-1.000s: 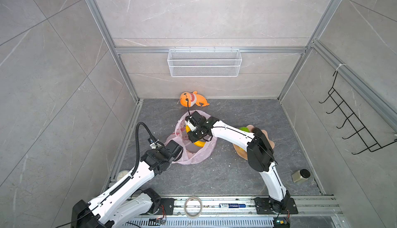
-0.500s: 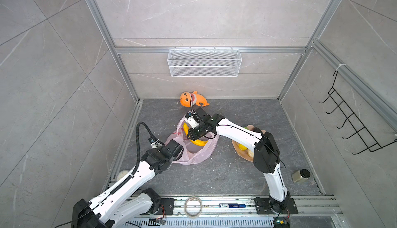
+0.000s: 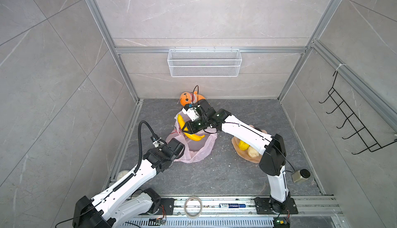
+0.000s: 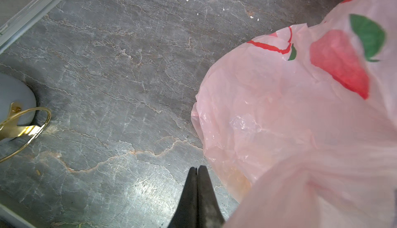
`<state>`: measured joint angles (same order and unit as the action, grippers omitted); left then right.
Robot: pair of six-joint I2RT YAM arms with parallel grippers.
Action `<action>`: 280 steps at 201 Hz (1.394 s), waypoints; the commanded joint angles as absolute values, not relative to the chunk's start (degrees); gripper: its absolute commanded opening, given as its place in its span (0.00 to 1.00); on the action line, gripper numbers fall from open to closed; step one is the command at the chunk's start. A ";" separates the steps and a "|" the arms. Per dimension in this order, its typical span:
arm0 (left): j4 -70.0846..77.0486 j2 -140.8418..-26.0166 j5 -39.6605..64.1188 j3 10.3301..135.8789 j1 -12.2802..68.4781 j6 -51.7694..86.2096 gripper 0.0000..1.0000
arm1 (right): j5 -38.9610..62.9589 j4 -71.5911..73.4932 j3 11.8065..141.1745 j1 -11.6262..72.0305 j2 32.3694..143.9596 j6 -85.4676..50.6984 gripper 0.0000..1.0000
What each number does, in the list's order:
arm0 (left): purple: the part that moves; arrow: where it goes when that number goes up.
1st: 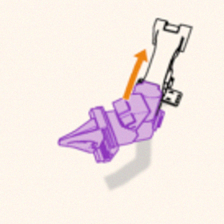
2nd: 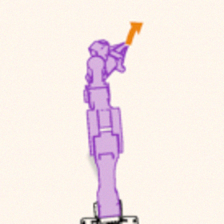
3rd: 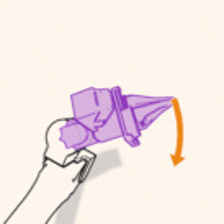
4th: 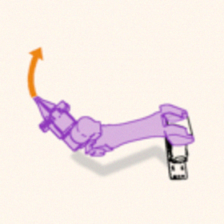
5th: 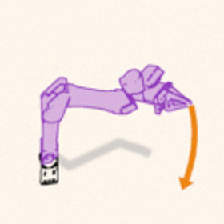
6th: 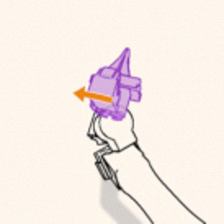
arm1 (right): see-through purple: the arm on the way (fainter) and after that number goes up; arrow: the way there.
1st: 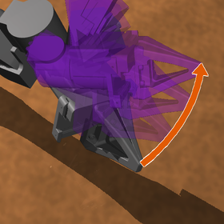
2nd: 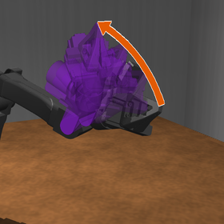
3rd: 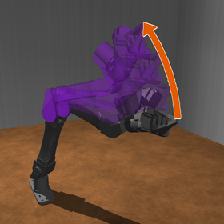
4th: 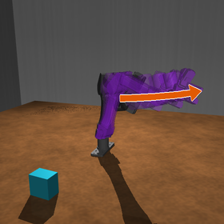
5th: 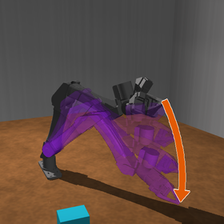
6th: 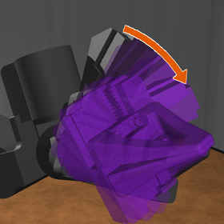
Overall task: Take fruits out of the plastic bag
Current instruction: Pick up the fruit from the plastic bag, then place the fruit on the plate.
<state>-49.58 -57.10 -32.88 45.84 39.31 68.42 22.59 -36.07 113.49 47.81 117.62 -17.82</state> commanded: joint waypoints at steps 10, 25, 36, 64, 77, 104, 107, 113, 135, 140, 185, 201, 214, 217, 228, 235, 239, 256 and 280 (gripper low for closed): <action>-48.43 -56.60 -33.31 46.58 39.10 67.26 0.00 | 28.25 -33.35 114.86 47.42 114.21 -21.05 0.26; -48.26 -56.47 -33.31 46.58 39.10 67.24 0.00 | 29.07 -33.13 114.54 47.23 113.35 -21.61 0.26; -48.04 -56.43 -33.31 46.50 39.07 67.16 0.00 | 28.78 -33.37 113.98 47.22 112.22 -21.66 0.26; -47.40 -56.26 -33.23 46.41 39.05 66.64 0.00 | 24.63 -33.40 108.89 46.05 106.66 -21.44 0.26; -46.89 -56.41 -33.22 46.32 39.08 66.33 0.00 | 22.88 -33.58 105.88 44.59 103.46 -21.40 0.26; -45.59 -57.11 -32.72 46.32 39.04 65.46 0.00 | 20.39 -34.66 98.96 39.99 96.34 -21.44 0.26; -45.41 -57.20 -32.70 46.32 39.08 65.39 0.00 | 20.07 -34.78 98.23 39.39 95.72 -21.44 0.26; -45.19 -57.43 -32.56 46.32 39.04 65.26 0.00 | 19.51 -35.19 96.84 38.28 94.35 -21.43 0.26; -44.60 -57.79 -32.26 46.34 39.09 65.01 0.00 | 15.65 -36.93 92.09 34.72 89.97 -20.71 0.26; -44.50 -57.76 -32.26 46.28 39.08 64.97 0.00 | 14.82 -37.36 91.21 33.89 89.03 -20.55 0.26; -43.52 -57.36 -32.26 46.23 39.04 63.82 0.00 | 8.33 -39.37 83.01 27.09 81.84 -21.48 0.26; -43.25 -57.23 -32.20 46.24 39.08 63.72 0.00 | 7.62 -39.54 80.25 24.56 79.47 -22.51 0.26; -42.98 -57.31 -32.08 46.16 39.05 63.55 0.00 | 6.96 -39.78 78.07 23.03 78.07 -23.00 0.26; -42.90 -57.37 -32.00 46.19 39.03 63.55 0.00 | 6.88 -39.99 77.73 22.69 77.86 -23.07 0.26; -42.72 -57.51 -31.90 46.24 39.05 63.38 0.00 | 5.87 -40.62 76.02 21.50 76.99 -23.67 0.26; -42.68 -57.59 -31.82 46.32 39.03 63.37 0.00 | 5.54 -40.74 74.70 20.76 76.51 -24.10 0.26; -42.65 -57.64 -31.82 46.36 39.06 63.37 0.00 | 5.46 -40.82 74.00 20.29 76.28 -24.42 0.26; -42.55 -57.68 -31.82 46.50 39.10 63.29 0.00 | 4.84 -40.71 70.96 18.36 75.10 -26.05 0.26; -42.43 -57.58 -31.73 46.49 39.11 63.31 0.00 | 3.75 -39.92 66.84 16.15 73.91 -27.09 0.26</action>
